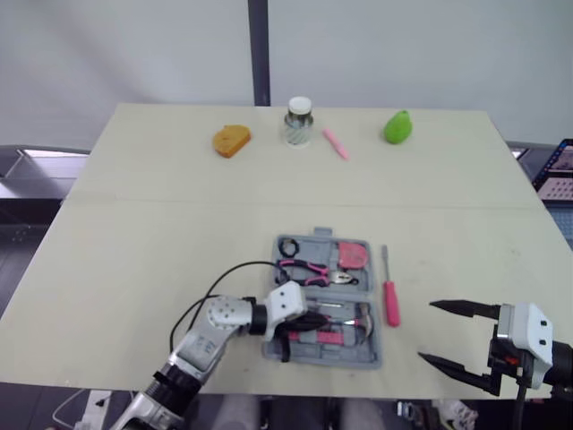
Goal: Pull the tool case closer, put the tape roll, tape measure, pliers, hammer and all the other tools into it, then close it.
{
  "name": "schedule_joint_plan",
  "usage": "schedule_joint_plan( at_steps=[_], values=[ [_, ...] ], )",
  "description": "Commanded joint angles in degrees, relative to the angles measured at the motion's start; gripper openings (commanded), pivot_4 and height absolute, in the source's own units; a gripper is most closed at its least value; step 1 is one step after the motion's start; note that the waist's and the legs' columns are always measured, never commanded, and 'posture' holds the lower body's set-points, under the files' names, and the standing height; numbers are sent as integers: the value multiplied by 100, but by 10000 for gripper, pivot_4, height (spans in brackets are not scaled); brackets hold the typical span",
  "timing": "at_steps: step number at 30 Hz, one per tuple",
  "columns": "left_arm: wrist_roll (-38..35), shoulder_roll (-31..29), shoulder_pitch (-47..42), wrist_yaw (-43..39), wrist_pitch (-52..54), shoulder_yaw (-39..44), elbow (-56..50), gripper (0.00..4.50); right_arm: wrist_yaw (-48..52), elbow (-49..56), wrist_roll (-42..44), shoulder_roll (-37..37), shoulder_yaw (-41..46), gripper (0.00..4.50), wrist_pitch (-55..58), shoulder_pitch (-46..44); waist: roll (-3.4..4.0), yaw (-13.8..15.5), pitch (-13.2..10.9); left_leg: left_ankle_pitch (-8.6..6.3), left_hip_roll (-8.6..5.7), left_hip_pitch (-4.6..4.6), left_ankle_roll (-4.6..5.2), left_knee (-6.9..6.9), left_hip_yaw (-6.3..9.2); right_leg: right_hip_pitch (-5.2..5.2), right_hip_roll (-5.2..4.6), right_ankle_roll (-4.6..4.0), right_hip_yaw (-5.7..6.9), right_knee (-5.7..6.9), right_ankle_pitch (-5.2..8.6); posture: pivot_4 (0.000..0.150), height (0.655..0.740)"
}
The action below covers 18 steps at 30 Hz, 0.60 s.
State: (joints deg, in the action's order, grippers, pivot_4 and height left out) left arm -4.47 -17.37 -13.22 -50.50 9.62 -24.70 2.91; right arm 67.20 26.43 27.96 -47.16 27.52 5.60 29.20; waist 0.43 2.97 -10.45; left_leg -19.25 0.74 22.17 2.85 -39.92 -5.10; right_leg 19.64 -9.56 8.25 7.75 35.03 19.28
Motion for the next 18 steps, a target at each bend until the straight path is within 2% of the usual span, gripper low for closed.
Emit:
schedule_joint_plan(
  at_steps=[1,18],
  values=[
    [141,-64,202,12,331,-147,382,155,-31,121,76,10,143,45000,18,22,1,4,4,0,0,-1,0,0,0,-2,-1,0,0,-1,0,1500,6950],
    [-378,186,165,-32,1236,43,510,155,-116,229,78,36,167,45000,78,91,12,15,22,-8,0,-7,1,-1,1,-12,-4,0,-4,-9,0,1500,6950]
  ],
)
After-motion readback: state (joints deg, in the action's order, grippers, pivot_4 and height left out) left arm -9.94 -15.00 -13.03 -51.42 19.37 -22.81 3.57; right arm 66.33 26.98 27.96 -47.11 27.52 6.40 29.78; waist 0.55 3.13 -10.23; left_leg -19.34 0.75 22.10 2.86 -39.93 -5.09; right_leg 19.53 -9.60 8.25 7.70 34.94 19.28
